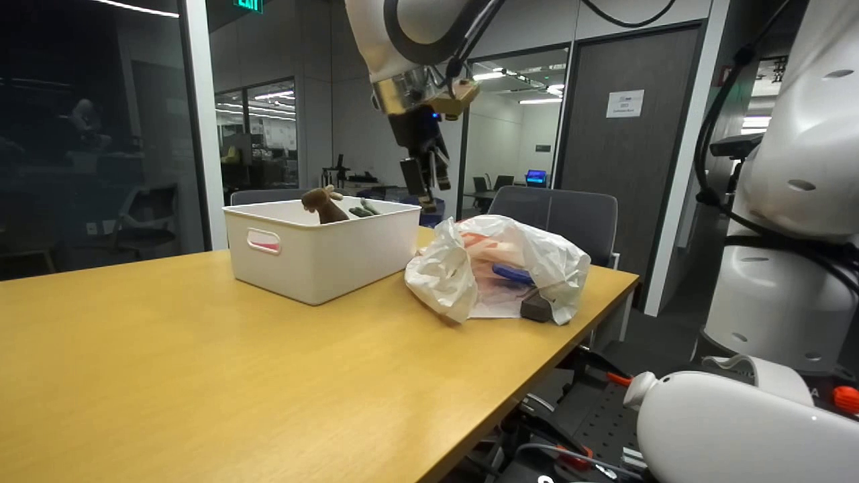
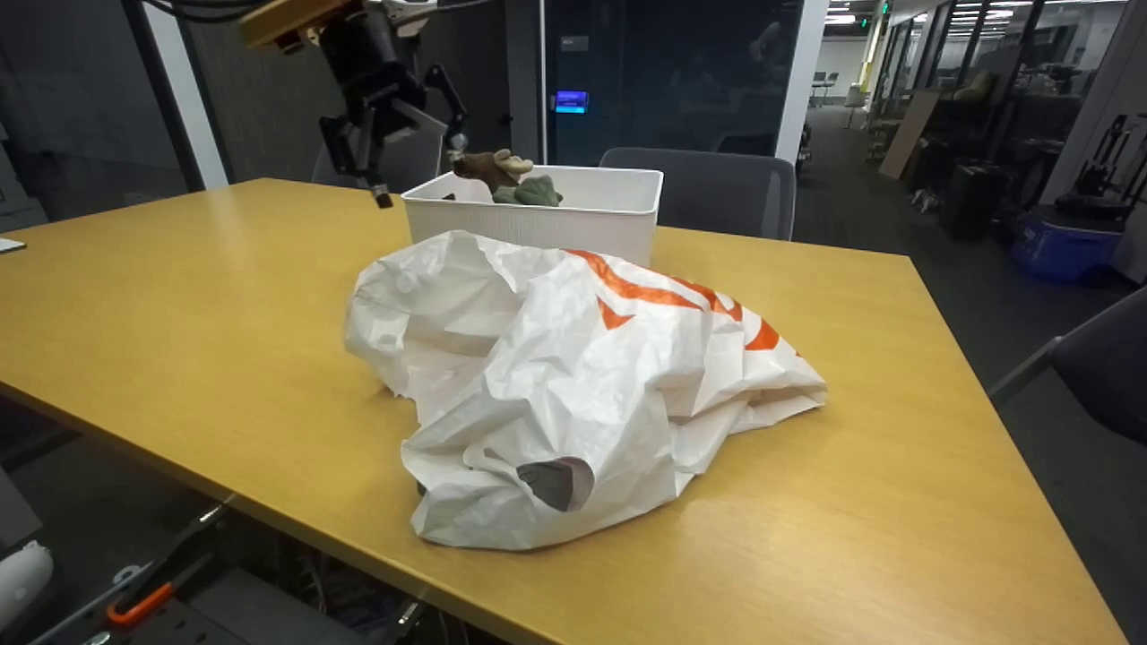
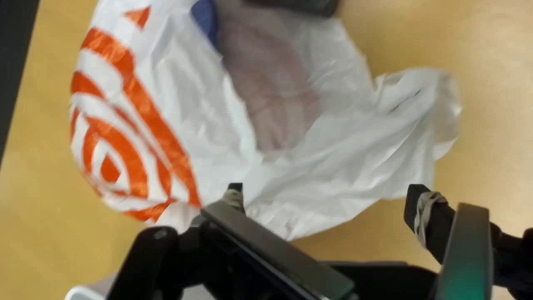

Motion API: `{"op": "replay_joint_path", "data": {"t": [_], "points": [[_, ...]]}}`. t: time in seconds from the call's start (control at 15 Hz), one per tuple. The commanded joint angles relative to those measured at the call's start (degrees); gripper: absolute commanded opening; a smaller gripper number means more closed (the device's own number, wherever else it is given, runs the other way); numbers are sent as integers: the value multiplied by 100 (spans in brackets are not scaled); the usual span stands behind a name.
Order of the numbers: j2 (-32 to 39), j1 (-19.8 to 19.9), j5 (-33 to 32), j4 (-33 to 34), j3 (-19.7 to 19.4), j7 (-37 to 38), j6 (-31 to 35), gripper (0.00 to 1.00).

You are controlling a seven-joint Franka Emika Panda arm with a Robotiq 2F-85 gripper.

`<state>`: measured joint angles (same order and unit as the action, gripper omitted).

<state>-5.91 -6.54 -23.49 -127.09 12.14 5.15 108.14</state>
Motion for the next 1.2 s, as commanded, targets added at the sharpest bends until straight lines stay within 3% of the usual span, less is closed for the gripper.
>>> {"op": "replay_joint_path", "data": {"t": [0.0,0.33,0.53,0.8,1.13], "points": [[-895,42,904,-955,-393,-713,-394,100],[-769,327,1332,-1484,-1099,-1469,-798,100],[-281,466,1733,-1578,-1454,-2152,-285,100],[314,630,2390,-1485,-1613,-2382,961,100],[774,813,2433,-1502,-1580,-1688,2680,100]]}}
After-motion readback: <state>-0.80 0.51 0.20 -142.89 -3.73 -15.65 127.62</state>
